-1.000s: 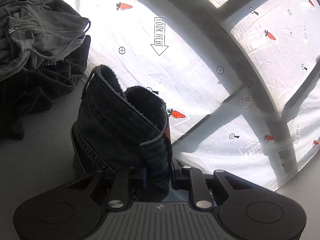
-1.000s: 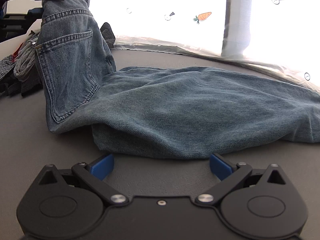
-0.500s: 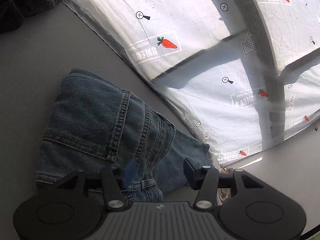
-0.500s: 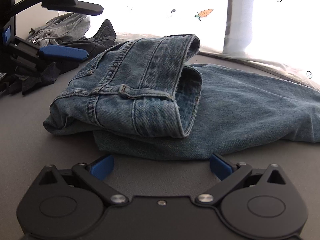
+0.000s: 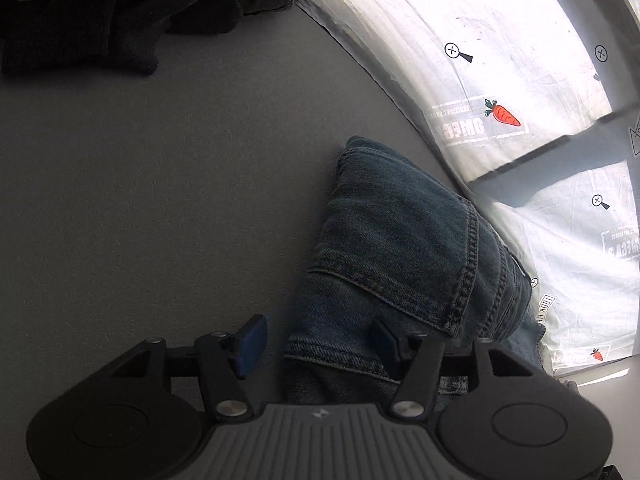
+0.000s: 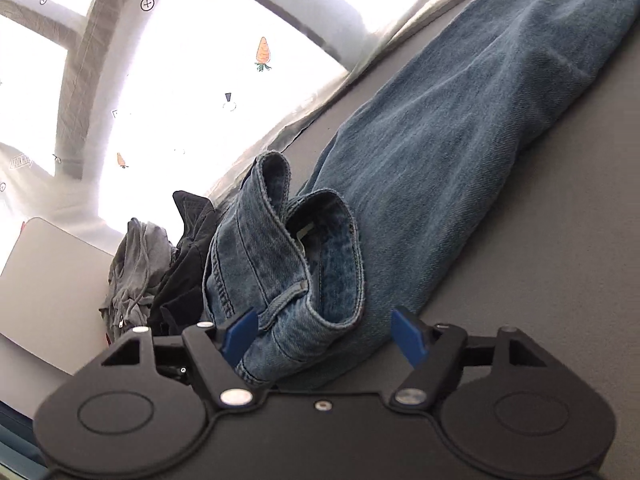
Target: Fold clothes
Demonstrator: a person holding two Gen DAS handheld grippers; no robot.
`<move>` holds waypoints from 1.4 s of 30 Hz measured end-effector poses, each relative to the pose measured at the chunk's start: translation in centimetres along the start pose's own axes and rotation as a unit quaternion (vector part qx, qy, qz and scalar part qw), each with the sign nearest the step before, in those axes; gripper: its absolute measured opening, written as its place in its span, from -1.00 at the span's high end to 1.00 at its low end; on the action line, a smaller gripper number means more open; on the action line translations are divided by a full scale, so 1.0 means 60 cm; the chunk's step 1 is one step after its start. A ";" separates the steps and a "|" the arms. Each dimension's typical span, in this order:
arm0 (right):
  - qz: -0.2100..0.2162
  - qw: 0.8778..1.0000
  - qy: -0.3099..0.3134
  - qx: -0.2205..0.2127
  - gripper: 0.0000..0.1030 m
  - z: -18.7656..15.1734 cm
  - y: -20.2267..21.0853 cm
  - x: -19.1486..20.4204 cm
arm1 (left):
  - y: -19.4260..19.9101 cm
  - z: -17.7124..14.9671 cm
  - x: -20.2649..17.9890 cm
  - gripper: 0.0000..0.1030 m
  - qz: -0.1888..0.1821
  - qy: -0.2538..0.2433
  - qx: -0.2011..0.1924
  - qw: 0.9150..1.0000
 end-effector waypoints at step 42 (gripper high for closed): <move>0.013 0.994 -0.068 0.081 -0.09 0.006 -0.094 0.011 | -0.010 -0.008 -0.024 -1.00 -0.044 0.008 -0.005 0.999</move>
Point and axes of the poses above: each gripper's, at about its wrist camera, not at the fingertips, and y roughly against the way its jaws point, x to its left, z to its top, the point moved 4 cm from there along -y, roughly the way its jaws point, and after that the axes turned 4 degrees about -z, right-handed, at the moved point
